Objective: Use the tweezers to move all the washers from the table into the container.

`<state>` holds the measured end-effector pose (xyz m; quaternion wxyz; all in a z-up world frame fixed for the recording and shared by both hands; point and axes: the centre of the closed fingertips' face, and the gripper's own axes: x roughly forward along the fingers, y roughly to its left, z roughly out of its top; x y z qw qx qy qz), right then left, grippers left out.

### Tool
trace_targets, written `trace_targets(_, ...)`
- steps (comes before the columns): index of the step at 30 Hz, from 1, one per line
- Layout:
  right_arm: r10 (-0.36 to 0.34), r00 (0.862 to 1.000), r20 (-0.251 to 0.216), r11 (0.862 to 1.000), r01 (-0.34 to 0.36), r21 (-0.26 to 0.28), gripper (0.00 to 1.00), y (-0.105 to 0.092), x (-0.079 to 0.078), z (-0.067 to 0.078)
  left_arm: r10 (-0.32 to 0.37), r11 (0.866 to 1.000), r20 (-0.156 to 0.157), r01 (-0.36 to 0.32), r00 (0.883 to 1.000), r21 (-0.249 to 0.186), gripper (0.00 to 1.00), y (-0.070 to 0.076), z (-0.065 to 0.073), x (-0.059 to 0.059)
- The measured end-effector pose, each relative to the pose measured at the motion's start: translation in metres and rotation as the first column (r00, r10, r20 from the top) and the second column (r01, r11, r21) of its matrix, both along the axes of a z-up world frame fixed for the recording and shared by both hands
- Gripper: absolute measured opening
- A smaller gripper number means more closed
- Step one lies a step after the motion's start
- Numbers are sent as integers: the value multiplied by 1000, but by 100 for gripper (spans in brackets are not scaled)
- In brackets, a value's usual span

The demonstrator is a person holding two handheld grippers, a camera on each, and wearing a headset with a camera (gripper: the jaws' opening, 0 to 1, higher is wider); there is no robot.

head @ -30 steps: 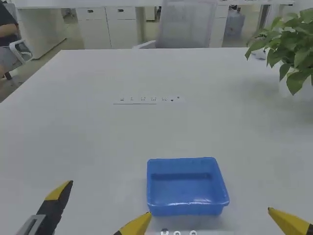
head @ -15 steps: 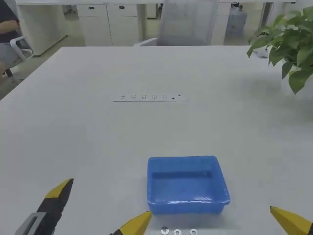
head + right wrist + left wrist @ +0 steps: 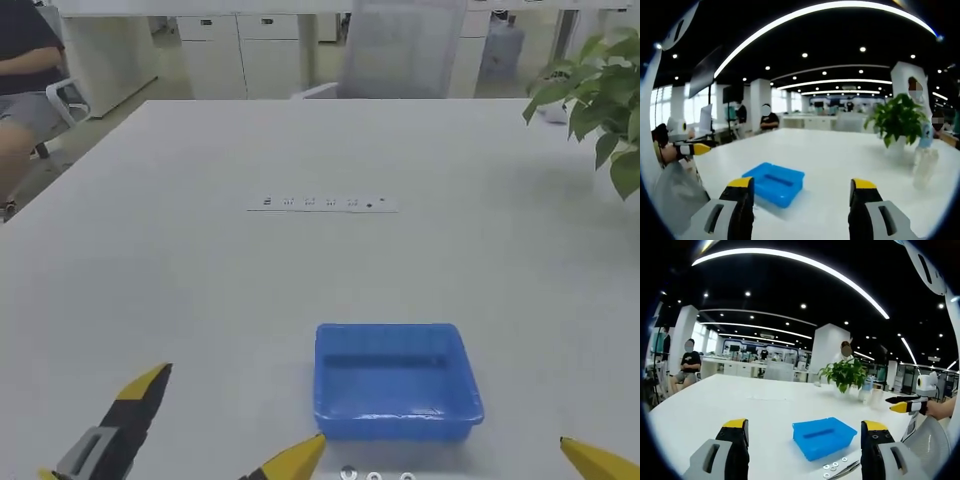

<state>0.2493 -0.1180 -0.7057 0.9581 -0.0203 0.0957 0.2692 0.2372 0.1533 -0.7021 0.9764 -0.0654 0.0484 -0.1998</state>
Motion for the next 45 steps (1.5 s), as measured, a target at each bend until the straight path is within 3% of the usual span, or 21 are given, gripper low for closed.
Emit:
trace_targets(11, 28, 999, -34, 1000, -28, 7, 75, 3, -2, -7, 12, 1000, 2, -12, 1000, 8, 94, 2, 2, 0)
trace_targets(31, 12, 999, -31, 1000, -12, 23, 76, 1, -3, -2, 9, 1000, 7, -9, 1000, 2, 94, 1, 4, -1)
trace_targets(34, 6, 999, -35, 1000, -6, 22, 76, 0, -3, -3, 9, 1000, -4, -8, 1000, 13, 92, 1, 2, -1)
trace_targets(36, 6, 999, -46, 1000, -4, 27, 76, -1, -2, -4, 11, 999, 11, -12, 1000, 31, 88, 2, 4, -1)
trace_targets(39, 5, 999, -45, 1000, -4, 12, 71, -1, -5, -1, 0, 1000, 8, 0, 1000, 24, 89, 0, 5, -2)
trace_targets(42, 26, 995, -92, 999, -29, -26, 67, 1, -7, -5, -29, 999, -13, 30, 999, 35, 87, -3, 2, -4)
trace_targets(43, 39, 994, -102, 997, -45, -64, 67, 3, -7, -8, -43, 998, -28, 45, 999, 39, 86, -4, -1, -4)
trace_targets(44, 52, 993, -110, 994, -62, -85, 66, 6, -9, -10, -59, 997, -59, 61, 997, 43, 85, -5, -6, -5)
trace_targets(45, 74, 989, -127, 989, -89, -120, 64, 9, -11, -14, -93, 995, -129, 98, 987, 30, 84, -8, -17, -8)
